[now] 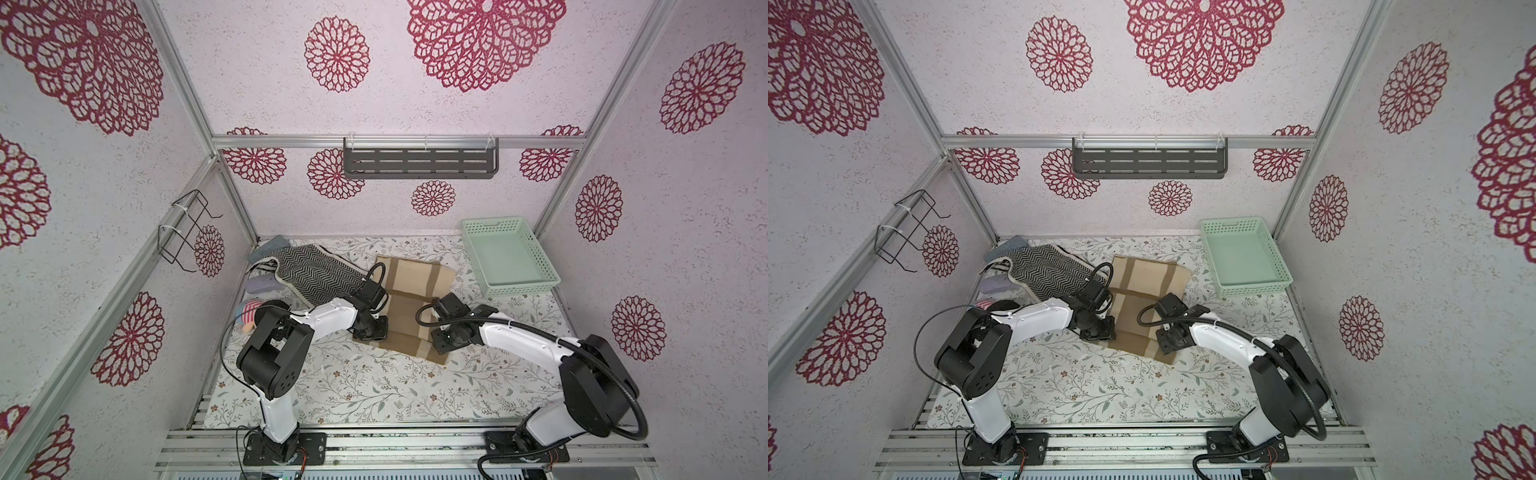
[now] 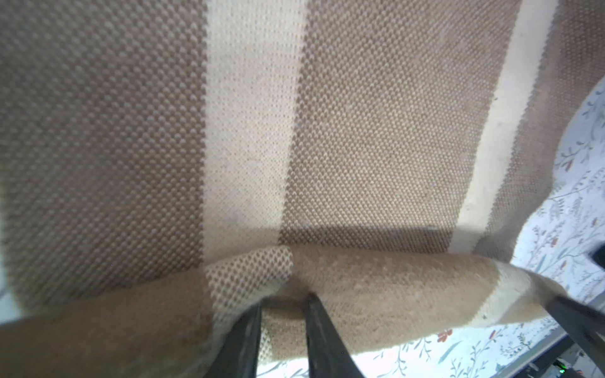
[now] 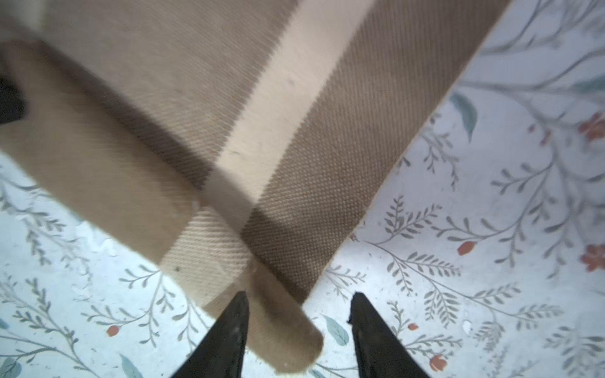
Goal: Roll up the scarf and place it into the basket
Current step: Roll the scarf at the center of the board.
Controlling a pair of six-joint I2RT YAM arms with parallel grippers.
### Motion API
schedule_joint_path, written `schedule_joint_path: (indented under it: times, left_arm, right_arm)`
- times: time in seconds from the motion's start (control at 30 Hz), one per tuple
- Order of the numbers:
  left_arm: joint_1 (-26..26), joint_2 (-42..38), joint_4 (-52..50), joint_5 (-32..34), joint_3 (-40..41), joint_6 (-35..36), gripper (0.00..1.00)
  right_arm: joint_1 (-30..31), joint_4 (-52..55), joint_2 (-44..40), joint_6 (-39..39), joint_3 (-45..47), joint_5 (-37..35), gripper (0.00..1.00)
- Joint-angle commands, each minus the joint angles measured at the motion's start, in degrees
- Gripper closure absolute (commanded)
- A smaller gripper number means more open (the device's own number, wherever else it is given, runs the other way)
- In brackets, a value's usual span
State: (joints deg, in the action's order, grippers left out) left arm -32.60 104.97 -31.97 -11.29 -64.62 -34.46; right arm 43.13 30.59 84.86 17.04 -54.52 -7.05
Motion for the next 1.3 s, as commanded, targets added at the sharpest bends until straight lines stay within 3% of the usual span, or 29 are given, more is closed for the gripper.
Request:
schedule_joint_path:
  times: [0.0,0.17,0.3,0.57,0.77,0.9,1.07,1.2,1.27]
  left_arm:
    - [1.83,0.16,-3.34,1.86,-0.35,0.71,0.72]
    - [2.71,0.17,-3.09,-0.58,-0.29,0.97,0.72]
    - [3.37,0.71,-3.77,-1.48,-1.10,1.77,0.72]
    - [4.38,0.24,-4.50,-2.42,-1.21,3.42,0.72]
    - [4.82,0.01,-5.50,-2.69,-1.78,4.79,0.72]
    - [5.08,-0.85,-5.83,-3.25,-1.98,5.35,0.71]
    - [5.63,-4.72,-6.08,-2.88,-1.87,5.43,0.64]
    - [6.57,-10.69,-6.42,-0.26,-0.34,4.08,0.54]
    - [7.09,-14.55,-6.53,2.46,1.27,3.28,0.47]
  right_arm:
    - [6.36,-3.62,-2.07,-2.88,0.45,-12.38,0.44]
    - [18.04,-9.18,0.65,-9.01,1.33,-23.36,0.40]
    - [24.35,-13.26,4.78,-14.75,1.05,-27.95,0.37]
    - [24.94,-15.09,12.07,-17.86,0.56,-27.05,0.30]
    - [22.85,-16.95,17.78,-19.45,0.21,-29.01,0.31]
    - [20.46,-18.20,20.24,-20.91,-0.43,-29.21,0.46]
    - [17.89,-17.30,21.13,-21.76,-2.35,-25.72,0.79]
    - [17.15,-13.52,19.36,-19.71,-4.85,-17.89,1.00]
    - [16.43,-10.46,18.26,-16.66,-6.81,-11.00,1.00]
